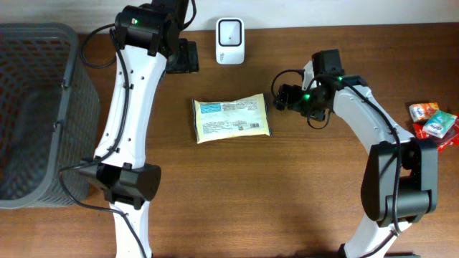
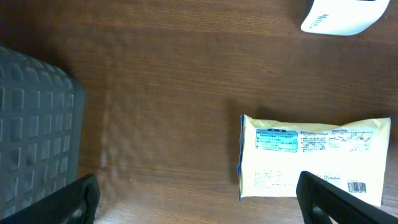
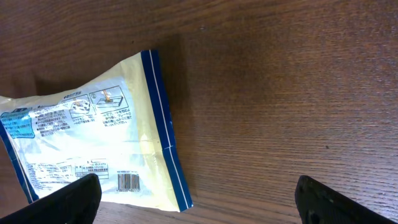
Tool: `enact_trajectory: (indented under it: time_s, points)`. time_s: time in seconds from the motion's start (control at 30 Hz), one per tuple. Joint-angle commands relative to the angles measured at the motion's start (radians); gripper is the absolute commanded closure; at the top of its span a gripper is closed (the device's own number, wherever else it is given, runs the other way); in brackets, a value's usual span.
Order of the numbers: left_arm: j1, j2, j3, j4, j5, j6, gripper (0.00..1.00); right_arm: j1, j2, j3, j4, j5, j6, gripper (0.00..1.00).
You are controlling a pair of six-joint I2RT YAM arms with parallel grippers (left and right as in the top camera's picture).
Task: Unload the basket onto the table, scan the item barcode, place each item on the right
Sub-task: 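Reach right gripper to the cream bag and grasp it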
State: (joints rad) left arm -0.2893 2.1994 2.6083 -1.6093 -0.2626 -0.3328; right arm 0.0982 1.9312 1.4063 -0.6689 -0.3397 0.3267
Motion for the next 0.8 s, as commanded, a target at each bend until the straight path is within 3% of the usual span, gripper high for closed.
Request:
enact_trajectory:
  time_s: [0.0,0.77]
  points:
    - [0.0,-0.002,-0.008,-0.002,-0.011,0.005,0.01,0.001,0.009,-0.008,0.0,0.011,0.004,0.01]
    - [0.0,-0.002,-0.008,-0.002,-0.011,0.005,0.01,0.021,0.01,-0.008,-0.002,0.012,0.003,0.01]
